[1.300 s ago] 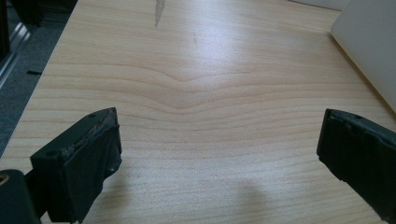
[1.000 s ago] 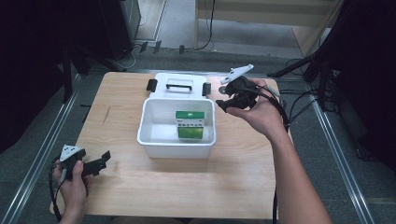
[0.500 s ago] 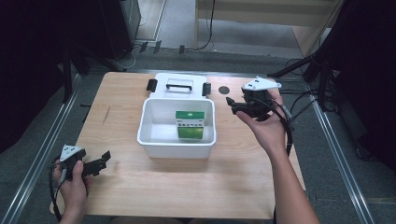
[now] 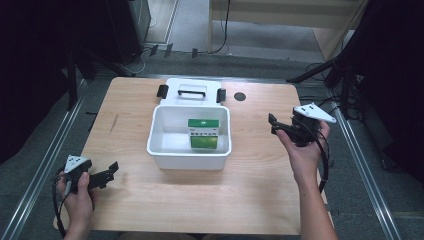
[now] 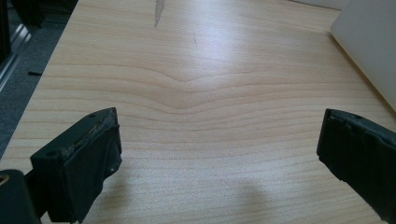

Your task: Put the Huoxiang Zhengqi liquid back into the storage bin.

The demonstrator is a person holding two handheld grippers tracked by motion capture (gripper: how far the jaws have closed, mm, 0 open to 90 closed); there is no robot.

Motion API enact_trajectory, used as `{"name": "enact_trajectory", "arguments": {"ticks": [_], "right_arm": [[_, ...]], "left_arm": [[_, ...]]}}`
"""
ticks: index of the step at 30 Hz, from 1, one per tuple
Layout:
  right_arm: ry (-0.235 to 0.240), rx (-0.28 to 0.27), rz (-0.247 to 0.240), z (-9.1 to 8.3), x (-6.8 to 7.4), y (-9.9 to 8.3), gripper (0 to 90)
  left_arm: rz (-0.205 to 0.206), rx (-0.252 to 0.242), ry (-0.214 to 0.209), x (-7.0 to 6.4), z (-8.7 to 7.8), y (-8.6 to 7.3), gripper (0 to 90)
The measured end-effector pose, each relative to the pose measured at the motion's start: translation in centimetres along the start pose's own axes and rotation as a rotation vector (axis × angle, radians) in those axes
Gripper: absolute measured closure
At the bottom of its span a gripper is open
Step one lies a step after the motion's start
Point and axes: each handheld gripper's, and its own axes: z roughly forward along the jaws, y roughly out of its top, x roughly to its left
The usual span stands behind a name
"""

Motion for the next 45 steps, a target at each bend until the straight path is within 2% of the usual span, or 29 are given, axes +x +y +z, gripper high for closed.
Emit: {"name": "enact_trajectory", "arguments": {"ticks": [6, 8, 9, 10, 20, 29, 33, 36, 39, 42, 45], "right_arm": [[0.024, -0.015, 0.028, -1.3, -1.9, -1.9, 0.0], [-0.002, -0.022, 0.032, -1.8, -2.4, -2.5, 0.0], [-0.043, -0.028, 0.031, -2.0, -2.5, -2.9, 0.0], [-0.064, -0.036, 0.031, -2.3, -2.7, -3.2, 0.0], [-0.044, -0.051, 0.050, -4.4, -4.5, -8.0, 0.0], [-0.087, -0.033, 0.090, -6.1, -5.8, -12.7, 0.0], [-0.072, -0.018, 0.108, -6.8, -6.3, -15.2, 0.0], [-0.053, -0.006, 0.139, -7.3, -6.4, -16.9, 0.0], [-0.064, -0.010, 0.120, -7.5, -6.4, -17.4, 0.0], [-0.081, -0.036, 0.124, -7.5, -6.4, -17.4, 0.0], [-0.099, -0.041, 0.129, -7.4, -6.4, -17.5, 0.0]], "left_arm": [[0.000, 0.001, -0.002, 0.0, 0.0, 0.0, 0.6], [0.000, 0.003, -0.003, 0.0, 0.0, 0.0, 0.6], [-0.001, 0.001, -0.002, 0.0, 0.0, 0.0, 0.6], [-0.002, 0.003, -0.004, 0.0, 0.0, 0.0, 0.6], [-0.002, -0.002, -0.002, 0.0, -0.1, 0.0, 0.6], [-0.019, -0.007, -0.009, 0.1, 0.0, 0.0, 0.6], [-0.015, -0.004, -0.006, 0.1, -0.1, 0.0, 0.6], [-0.016, -0.003, -0.002, 0.1, 0.0, 0.0, 0.6], [-0.015, -0.001, 0.000, 0.1, 0.0, 0.0, 0.6], [-0.017, -0.001, -0.002, 0.1, 0.0, 0.0, 0.6], [-0.016, -0.003, 0.000, 0.1, 0.0, 0.0, 0.6]]}}
